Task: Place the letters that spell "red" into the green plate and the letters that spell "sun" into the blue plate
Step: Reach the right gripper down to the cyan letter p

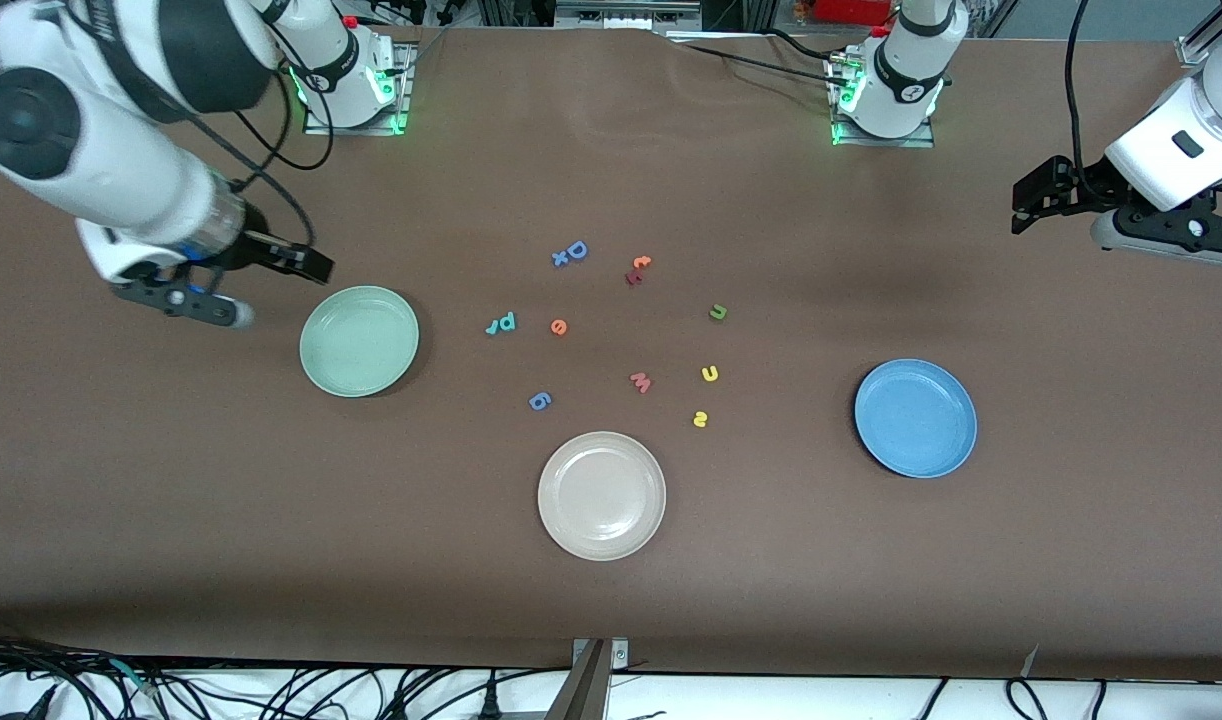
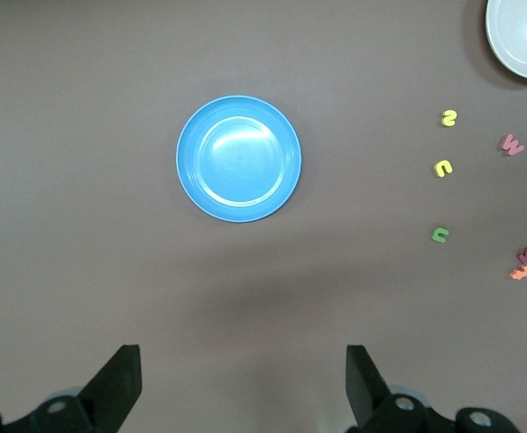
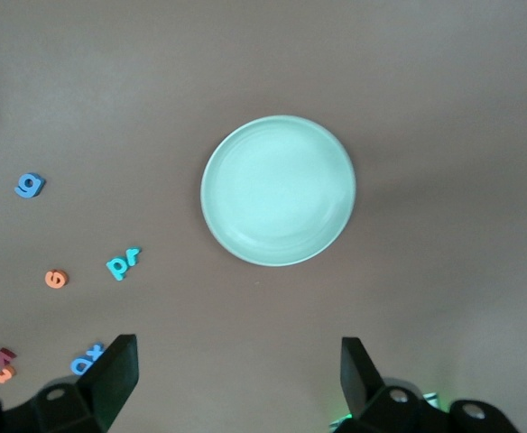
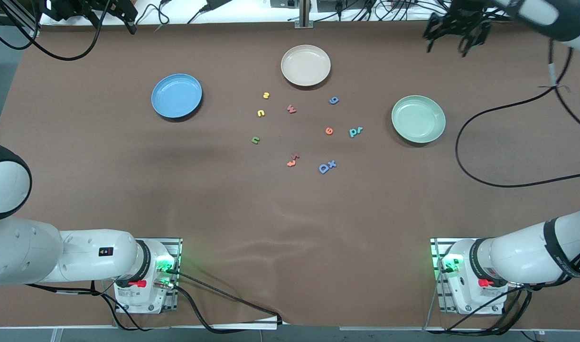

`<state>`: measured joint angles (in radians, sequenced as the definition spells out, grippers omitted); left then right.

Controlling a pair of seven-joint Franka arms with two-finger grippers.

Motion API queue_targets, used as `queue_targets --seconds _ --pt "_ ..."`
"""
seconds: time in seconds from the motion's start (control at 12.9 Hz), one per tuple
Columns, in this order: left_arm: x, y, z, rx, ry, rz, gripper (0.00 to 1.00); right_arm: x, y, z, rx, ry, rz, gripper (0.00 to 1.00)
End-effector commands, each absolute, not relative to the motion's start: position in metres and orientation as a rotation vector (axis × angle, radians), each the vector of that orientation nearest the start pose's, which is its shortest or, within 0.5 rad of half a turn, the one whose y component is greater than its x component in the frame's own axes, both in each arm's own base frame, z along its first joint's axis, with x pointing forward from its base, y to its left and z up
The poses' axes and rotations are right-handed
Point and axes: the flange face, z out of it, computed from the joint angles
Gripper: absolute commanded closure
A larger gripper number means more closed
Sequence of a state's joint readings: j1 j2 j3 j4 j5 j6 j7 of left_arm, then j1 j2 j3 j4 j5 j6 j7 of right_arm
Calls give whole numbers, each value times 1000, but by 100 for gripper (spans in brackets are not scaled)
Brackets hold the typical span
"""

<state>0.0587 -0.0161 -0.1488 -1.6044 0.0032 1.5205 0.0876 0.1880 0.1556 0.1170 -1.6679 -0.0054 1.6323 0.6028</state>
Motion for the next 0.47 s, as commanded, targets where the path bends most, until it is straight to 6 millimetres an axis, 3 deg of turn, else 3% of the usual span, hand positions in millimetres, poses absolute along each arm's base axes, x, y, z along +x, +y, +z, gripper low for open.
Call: queue_targets --seconds 0.0,0.23,0.39 --pt "545 -50 619 -3131 296 92 0 564 225 456 -3152 607 303 1" --pt "545 -50 619 -3131 296 92 0 558 277 411 -3141 745 326 1" --pt "545 -49 619 -3131 294 92 0 558 289 386 -3139 763 368 1"
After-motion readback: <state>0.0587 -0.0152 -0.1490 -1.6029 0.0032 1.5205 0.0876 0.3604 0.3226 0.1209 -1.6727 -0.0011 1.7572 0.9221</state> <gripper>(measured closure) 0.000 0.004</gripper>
